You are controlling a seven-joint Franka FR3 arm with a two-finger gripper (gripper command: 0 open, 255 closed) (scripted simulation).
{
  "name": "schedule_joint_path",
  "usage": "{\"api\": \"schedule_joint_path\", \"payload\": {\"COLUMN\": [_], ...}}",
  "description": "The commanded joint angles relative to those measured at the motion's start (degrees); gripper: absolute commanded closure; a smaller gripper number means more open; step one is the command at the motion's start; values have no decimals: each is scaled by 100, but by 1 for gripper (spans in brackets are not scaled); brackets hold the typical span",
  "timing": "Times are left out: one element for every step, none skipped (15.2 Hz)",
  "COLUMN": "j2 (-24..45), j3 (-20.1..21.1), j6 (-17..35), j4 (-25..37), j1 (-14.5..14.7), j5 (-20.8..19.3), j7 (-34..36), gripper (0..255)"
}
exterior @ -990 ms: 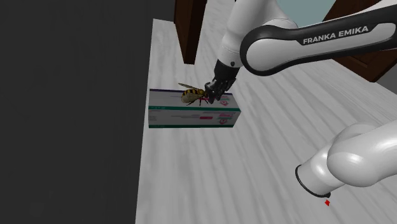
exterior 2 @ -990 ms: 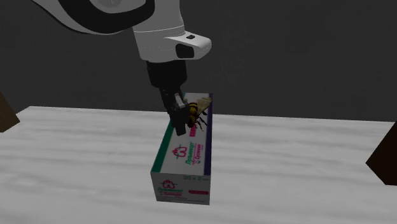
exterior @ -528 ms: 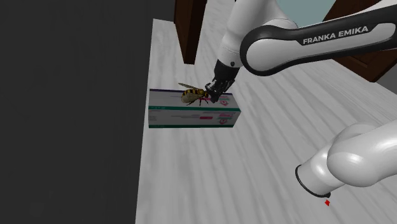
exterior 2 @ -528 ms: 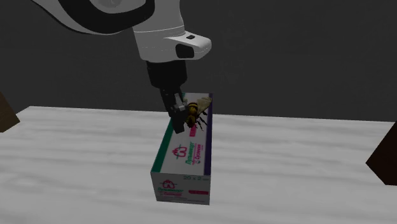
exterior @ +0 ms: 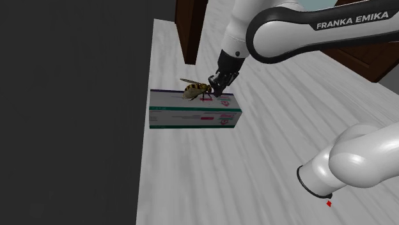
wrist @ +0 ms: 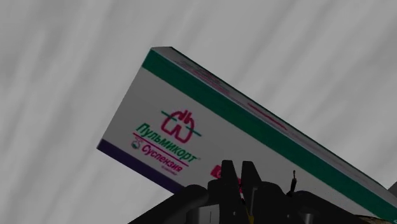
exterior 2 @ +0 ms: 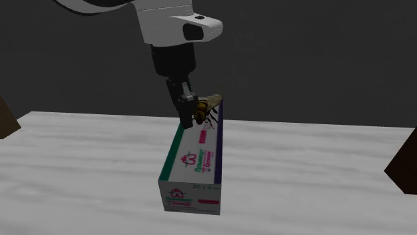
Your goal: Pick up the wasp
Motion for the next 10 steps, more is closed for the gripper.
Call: {"api": "schedule_joint_path", "payload": {"j2": [-58, -81, -102, -122, -140, -156, -172, -185, -188, -188], "j3": [-27, -38, -49, -59, -70, -80, -89, -99, -100, -100], "j6": [-180, -261, -342, -423, -503, -583, -662, -741, -754, -753], "j4": [122, 181, 242, 303, 366, 429, 494, 560, 569, 570], "j1": [1, 1, 1, 1, 0, -1, -3, -4, -4, -4], "j5": [7, 8, 9, 10, 10, 9, 9, 7, 7, 7], "j7": [-22, -29, -36, -43, -49, -55, -61, -67, -68, -67], "gripper": [255, 255, 255, 255, 255, 255, 255, 255, 255, 255]}}
